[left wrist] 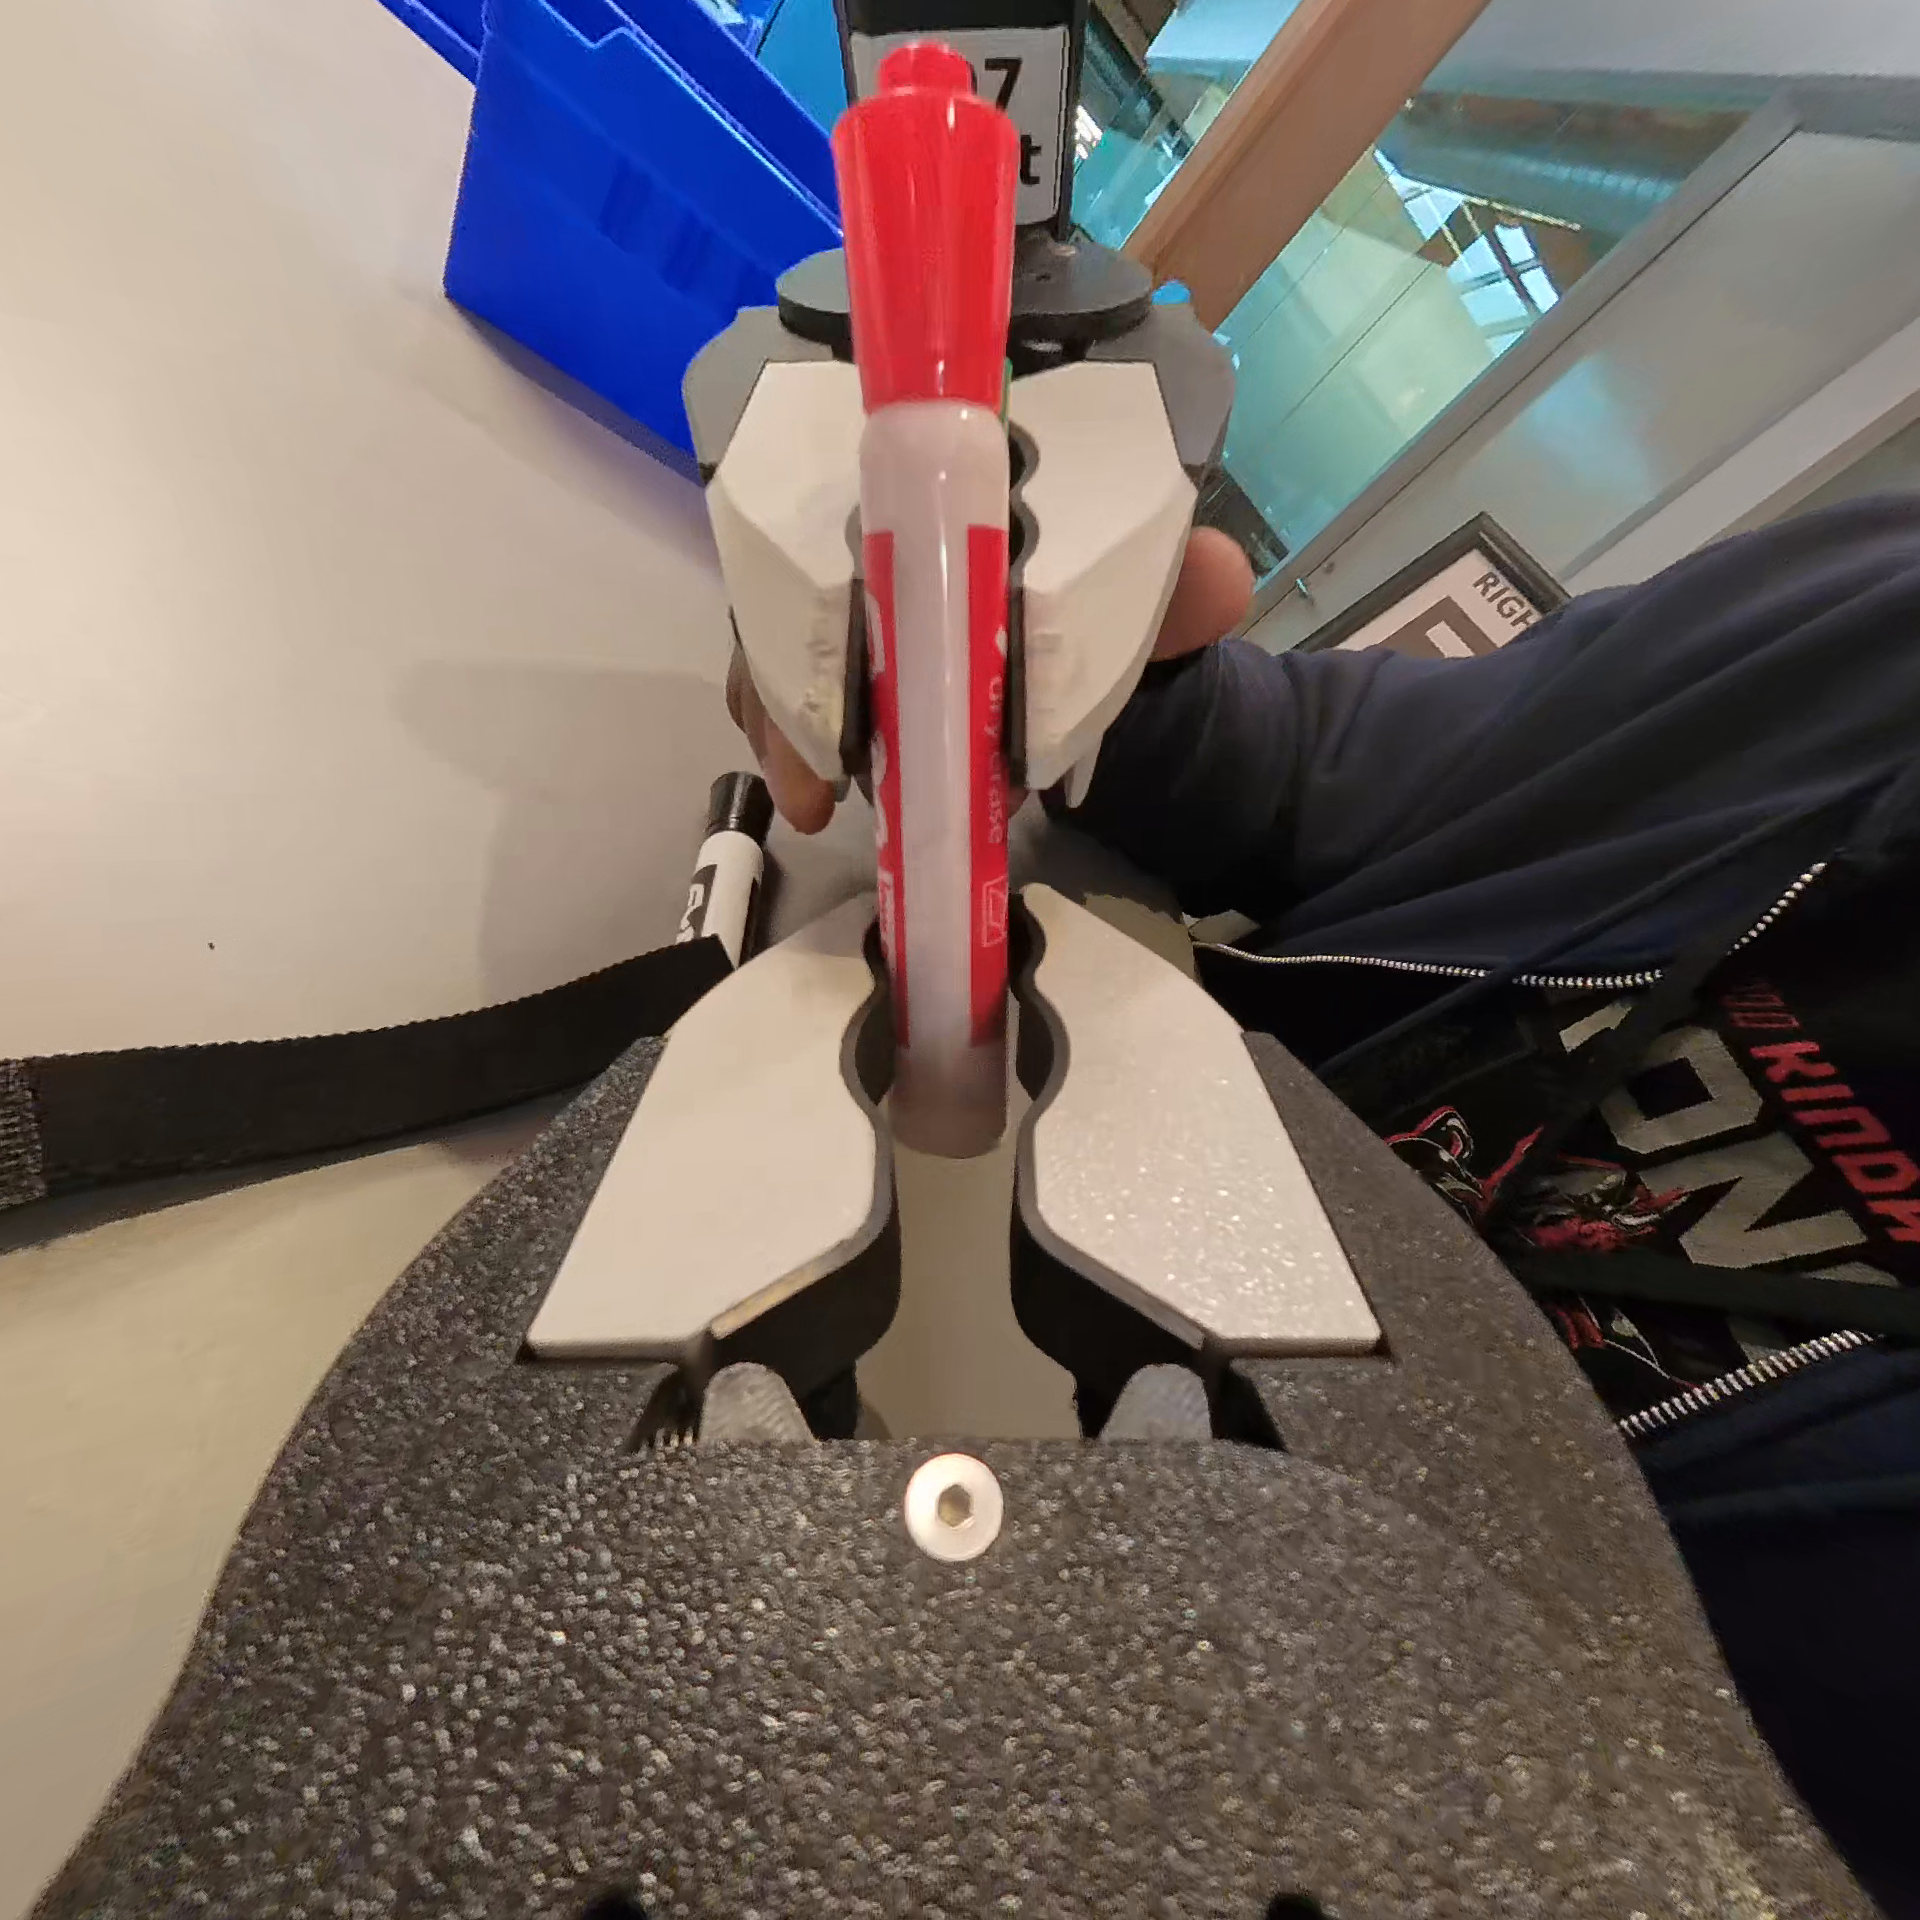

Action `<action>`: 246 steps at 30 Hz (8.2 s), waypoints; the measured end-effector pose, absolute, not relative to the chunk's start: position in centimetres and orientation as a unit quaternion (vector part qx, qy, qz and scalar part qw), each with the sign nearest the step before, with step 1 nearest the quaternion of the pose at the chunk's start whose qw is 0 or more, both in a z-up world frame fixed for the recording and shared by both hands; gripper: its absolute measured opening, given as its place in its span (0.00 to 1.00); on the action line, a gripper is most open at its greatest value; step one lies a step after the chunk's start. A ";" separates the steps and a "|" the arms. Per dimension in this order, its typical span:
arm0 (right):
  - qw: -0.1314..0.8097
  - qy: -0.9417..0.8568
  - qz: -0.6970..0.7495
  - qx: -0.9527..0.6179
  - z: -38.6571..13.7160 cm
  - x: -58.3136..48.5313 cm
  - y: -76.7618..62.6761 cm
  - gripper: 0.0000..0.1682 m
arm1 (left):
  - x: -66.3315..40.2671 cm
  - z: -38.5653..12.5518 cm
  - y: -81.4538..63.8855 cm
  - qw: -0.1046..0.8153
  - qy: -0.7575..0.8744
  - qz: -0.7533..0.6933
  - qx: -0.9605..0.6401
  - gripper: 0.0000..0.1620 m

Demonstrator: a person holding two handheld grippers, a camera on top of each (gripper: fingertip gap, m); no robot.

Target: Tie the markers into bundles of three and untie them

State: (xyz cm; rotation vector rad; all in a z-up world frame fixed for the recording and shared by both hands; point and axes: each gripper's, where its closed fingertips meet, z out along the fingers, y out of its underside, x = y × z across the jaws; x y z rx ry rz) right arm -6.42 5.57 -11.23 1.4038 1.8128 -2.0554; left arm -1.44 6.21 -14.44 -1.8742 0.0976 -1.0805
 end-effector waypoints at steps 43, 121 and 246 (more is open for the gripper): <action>0.037 0.583 -0.667 0.463 -12.7 -6.2 6.4 0.11 | -1.5 -15.7 6.9 0.452 -0.003 -0.445 -0.774 0.12; 0.083 0.637 -0.511 0.572 -13.1 -8.6 12.8 0.01 | -8.6 -19.2 5.6 0.445 0.119 -0.147 -0.875 0.12; 0.047 0.628 -0.520 0.577 -16.5 -8.1 11.1 0.22 | -10.0 -20.9 4.8 0.382 0.062 -0.124 -0.913 0.12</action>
